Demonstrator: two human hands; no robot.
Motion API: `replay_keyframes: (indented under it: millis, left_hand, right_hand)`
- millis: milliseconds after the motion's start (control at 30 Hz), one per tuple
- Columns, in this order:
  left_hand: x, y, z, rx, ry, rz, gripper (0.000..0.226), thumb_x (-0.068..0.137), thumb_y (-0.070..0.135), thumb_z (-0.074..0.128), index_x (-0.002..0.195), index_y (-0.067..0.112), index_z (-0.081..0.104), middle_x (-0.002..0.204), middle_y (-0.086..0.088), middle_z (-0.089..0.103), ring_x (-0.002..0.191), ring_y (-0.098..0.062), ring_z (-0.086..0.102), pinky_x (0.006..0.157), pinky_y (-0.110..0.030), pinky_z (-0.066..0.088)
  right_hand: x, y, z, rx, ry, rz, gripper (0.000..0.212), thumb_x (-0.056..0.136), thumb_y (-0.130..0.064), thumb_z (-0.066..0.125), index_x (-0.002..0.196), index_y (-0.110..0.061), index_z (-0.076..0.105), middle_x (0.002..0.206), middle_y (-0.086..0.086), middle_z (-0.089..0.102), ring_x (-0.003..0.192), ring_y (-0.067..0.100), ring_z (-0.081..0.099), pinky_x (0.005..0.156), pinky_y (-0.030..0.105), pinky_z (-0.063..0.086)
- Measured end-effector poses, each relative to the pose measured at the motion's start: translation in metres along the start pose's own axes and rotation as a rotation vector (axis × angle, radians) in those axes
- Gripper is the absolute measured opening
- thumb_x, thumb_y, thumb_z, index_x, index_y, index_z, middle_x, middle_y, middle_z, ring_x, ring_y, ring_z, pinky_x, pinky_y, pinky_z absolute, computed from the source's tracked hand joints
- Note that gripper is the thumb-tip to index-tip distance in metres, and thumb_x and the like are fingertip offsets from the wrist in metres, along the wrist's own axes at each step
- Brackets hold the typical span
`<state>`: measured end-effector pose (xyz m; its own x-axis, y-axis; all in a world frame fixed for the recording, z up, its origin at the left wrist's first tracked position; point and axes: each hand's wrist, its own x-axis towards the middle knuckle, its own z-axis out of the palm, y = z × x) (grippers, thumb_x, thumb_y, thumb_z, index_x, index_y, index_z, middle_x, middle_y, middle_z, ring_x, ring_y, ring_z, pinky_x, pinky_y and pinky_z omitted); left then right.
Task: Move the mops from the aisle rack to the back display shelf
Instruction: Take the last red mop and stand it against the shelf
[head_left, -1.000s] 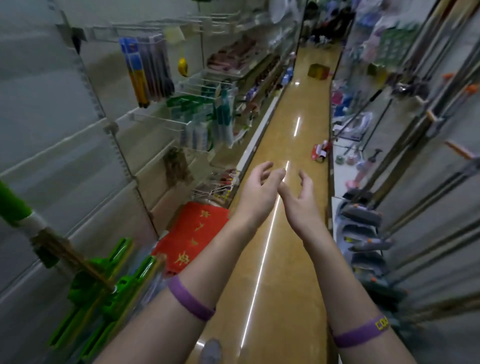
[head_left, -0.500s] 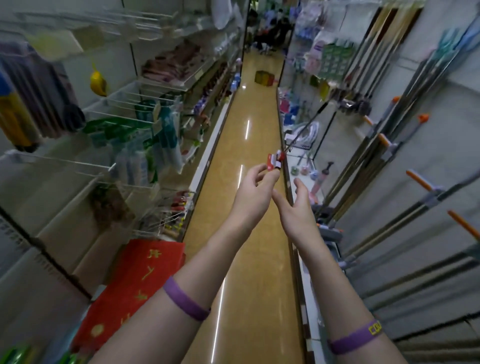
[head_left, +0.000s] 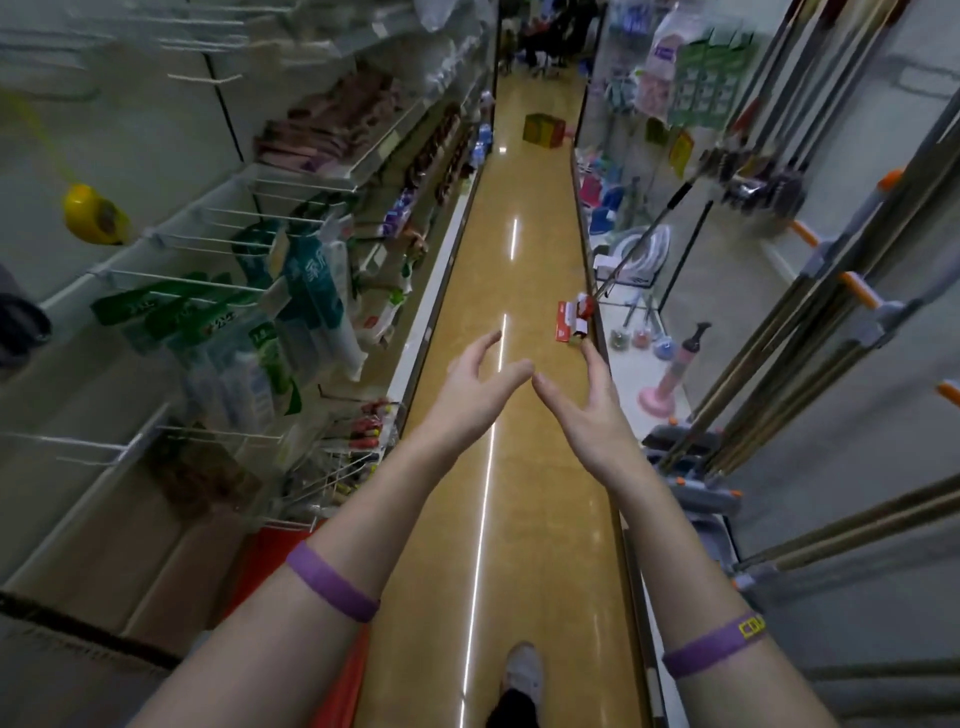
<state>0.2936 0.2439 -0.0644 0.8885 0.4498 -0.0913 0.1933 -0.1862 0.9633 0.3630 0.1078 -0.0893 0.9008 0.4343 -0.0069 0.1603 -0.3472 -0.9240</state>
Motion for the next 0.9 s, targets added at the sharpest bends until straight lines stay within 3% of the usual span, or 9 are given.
replay_keyframes:
  millis: [100,200,567,900]
  left_hand:
    - [0.056,-0.006,0.012,0.121,0.051,0.028,0.078,0.082,0.054,0.066,0.149,0.043,0.028,0.16,0.003,0.021,0.147,-0.02,0.02,0.116,-0.05,0.027]
    - [0.118,-0.007,0.027,0.229,0.096,0.041,0.084,0.076,0.057,0.067,0.148,0.05,0.024,0.161,0.007,0.014,0.149,-0.021,0.012,0.117,-0.055,0.023]
    - [0.303,0.01,0.071,0.57,0.268,0.041,0.093,0.079,0.056,0.068,0.151,0.05,0.01,0.163,0.004,-0.004,0.15,-0.024,-0.009,0.119,-0.054,-0.002]
    - [0.474,-0.009,0.079,0.696,0.256,0.049,0.104,0.072,0.069,0.067,0.152,0.05,0.003,0.163,0.004,-0.015,0.148,-0.025,-0.022,0.117,-0.06,-0.009]
  right_hand:
    - [0.059,0.016,-0.01,-0.113,-0.002,-0.014,0.094,0.082,-0.065,0.064,0.156,-0.041,0.011,0.166,-0.005,0.012,0.153,0.02,0.01,0.122,0.049,0.02]
    - [0.126,0.03,-0.02,-0.208,-0.021,-0.062,0.099,0.08,-0.068,0.063,0.155,-0.046,0.004,0.167,-0.005,0.007,0.154,0.023,0.003,0.123,0.051,0.014]
    - [0.319,0.058,-0.055,-0.534,-0.025,-0.099,0.106,0.082,-0.063,0.066,0.156,-0.042,-0.008,0.166,0.0,-0.017,0.152,0.03,-0.019,0.122,0.06,0.0]
    - [0.484,0.085,-0.04,-0.649,0.009,-0.129,0.112,0.078,-0.071,0.064,0.154,-0.045,-0.014,0.164,-0.004,-0.022,0.15,0.031,-0.023,0.119,0.067,0.0]
